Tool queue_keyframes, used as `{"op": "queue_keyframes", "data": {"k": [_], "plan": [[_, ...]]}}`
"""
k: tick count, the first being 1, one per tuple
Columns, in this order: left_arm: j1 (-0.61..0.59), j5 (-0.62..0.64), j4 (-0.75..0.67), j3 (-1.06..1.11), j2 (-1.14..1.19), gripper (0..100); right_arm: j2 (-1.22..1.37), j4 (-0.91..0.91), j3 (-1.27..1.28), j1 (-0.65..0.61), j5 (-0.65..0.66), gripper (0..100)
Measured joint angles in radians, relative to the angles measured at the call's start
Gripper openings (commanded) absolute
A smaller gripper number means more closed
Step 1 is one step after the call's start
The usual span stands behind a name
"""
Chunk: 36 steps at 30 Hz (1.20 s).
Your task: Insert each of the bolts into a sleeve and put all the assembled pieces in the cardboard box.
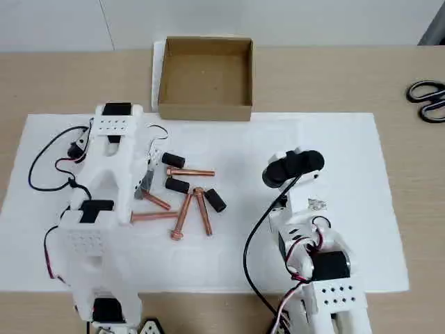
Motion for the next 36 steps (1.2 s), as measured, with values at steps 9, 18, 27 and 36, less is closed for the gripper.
{"op": "queue_keyframes", "data": {"k": [9, 18, 27, 36], "plan": [[-0.003, 0.005, 0.025, -0.133, 0.018, 1, 0.000, 0.000, 0.000, -0.003, 0.000, 0.4], [0.100, -0.324, 0.020, -0.181, -0.382, 1, -0.071, -0.011, 0.000, -0.129, 0.000, 0.4], [0.269, -0.497, 0.017, 0.087, -0.891, 1, -0.551, -0.014, 0.028, -0.311, 0.000, 0.4], [0.273, -0.603, -0.506, 0.430, -1.318, 1, -0.562, -0.387, 0.187, -0.221, 0.000, 0.4]]}}
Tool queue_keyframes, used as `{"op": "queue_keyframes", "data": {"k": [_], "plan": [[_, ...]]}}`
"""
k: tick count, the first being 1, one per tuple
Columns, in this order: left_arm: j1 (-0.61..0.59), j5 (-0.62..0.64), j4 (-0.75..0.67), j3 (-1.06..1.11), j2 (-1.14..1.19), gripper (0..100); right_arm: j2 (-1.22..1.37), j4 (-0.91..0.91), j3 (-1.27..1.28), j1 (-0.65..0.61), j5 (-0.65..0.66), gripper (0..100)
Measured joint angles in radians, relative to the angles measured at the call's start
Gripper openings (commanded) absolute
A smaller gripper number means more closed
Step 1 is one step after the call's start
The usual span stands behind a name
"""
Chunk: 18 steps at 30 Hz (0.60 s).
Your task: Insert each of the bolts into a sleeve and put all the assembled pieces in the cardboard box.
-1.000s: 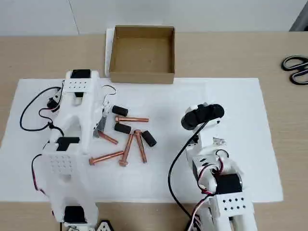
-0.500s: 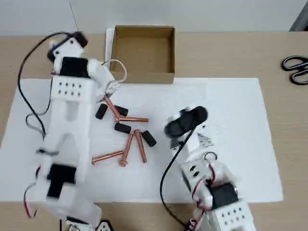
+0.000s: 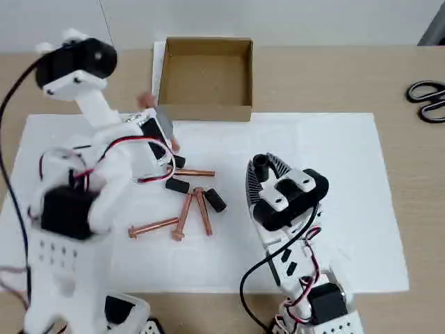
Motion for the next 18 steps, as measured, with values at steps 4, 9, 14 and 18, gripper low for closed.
{"op": "queue_keyframes", "data": {"k": [4, 9, 14, 18], "plan": [[0.002, -0.005, -0.330, 0.244, -0.137, 1, 0.000, -0.052, 0.055, -0.014, 0.000, 0.4], [0.046, -0.018, -0.727, 0.557, -0.299, 1, 0.000, -0.227, 0.123, -0.080, 0.000, 0.4], [0.216, -0.229, -1.026, 0.804, -0.437, 1, 0.000, -0.373, 0.137, -0.112, 0.002, 0.4], [0.301, -0.397, -1.082, 0.941, -0.509, 1, -0.002, -0.400, 0.137, -0.110, 0.002, 0.4]]}}
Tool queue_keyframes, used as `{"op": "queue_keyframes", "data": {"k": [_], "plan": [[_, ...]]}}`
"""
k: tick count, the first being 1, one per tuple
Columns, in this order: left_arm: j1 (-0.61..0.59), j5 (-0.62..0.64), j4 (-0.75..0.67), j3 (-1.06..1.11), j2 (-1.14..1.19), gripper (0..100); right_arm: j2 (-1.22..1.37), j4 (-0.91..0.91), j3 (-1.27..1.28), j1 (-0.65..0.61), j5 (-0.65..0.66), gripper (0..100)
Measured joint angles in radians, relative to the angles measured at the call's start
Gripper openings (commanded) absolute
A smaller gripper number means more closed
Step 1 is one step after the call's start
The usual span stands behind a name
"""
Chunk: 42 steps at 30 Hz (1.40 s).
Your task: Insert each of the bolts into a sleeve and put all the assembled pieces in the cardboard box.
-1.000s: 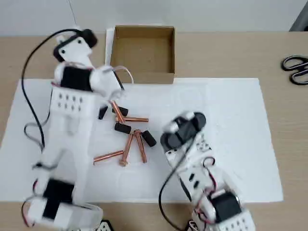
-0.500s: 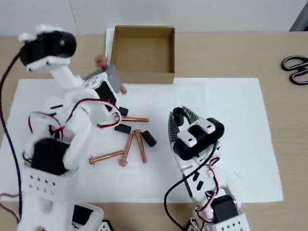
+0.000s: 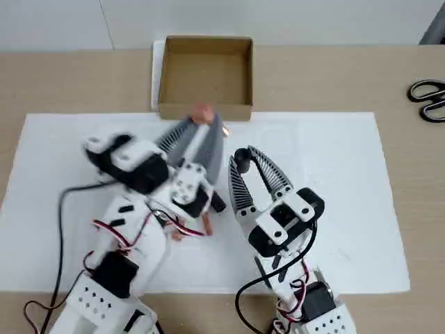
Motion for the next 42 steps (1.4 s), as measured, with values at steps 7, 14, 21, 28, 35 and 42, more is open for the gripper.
{"op": "queue_keyframes", "data": {"k": [7, 14, 21, 28, 35, 42], "plan": [[0.028, -0.035, -0.006, 0.028, -0.028, 1, 0.000, 0.000, 0.000, -0.006, 0.097, 0.4], [0.063, -0.035, 0.137, -0.083, -0.031, 1, 0.000, 0.040, 0.000, -0.008, 0.180, 0.4], [0.110, -0.035, 0.239, -0.086, -0.029, 1, 0.000, 0.046, 0.000, -0.008, 0.180, 0.4], [0.110, -0.035, 0.241, -0.077, -0.029, 1, 0.000, 0.046, 0.000, -0.008, 0.189, 0.4], [0.114, -0.126, 0.230, -0.026, -0.046, 1, 0.003, 0.049, 0.000, -0.005, 0.189, 0.4], [0.115, -0.204, 0.186, -0.017, -0.046, 1, 0.003, 0.018, 0.000, -0.003, 0.190, 0.4]]}}
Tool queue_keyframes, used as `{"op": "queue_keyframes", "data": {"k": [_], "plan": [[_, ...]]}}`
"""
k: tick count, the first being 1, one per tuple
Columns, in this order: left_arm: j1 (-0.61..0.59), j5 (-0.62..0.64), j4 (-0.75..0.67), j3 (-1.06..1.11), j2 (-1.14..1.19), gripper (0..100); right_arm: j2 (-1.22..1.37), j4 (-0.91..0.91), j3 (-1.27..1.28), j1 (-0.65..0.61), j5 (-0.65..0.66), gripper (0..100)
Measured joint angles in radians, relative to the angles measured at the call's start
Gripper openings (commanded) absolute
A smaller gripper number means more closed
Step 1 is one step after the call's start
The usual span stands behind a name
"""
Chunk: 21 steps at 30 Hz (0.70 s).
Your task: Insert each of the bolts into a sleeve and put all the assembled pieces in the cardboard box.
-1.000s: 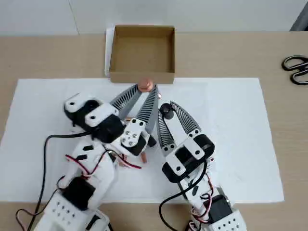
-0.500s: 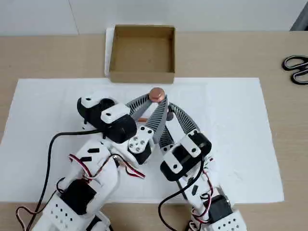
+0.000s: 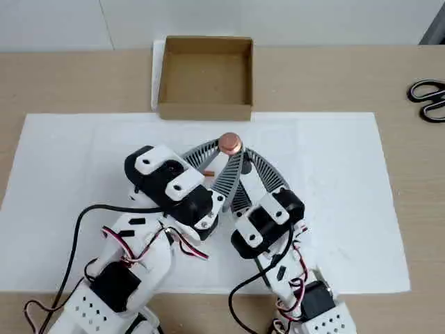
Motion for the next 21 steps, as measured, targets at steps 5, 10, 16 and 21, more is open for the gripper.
{"op": "queue_keyframes", "data": {"k": [5, 10, 16, 21], "plan": [[0.000, 0.002, -0.069, 0.003, 0.008, 1, -0.002, -0.026, 0.000, 0.000, 0.000, 0.4], [0.000, -0.002, -0.075, 0.006, 0.009, 1, -0.002, -0.026, 0.000, 0.000, 0.000, 0.4], [-0.005, 0.060, -0.077, 0.008, 0.008, 1, -0.002, -0.026, 0.000, 0.000, 0.000, 0.4], [-0.005, 0.100, -0.078, 0.008, 0.008, 1, -0.002, -0.026, 0.000, 0.000, 0.000, 0.4]]}}
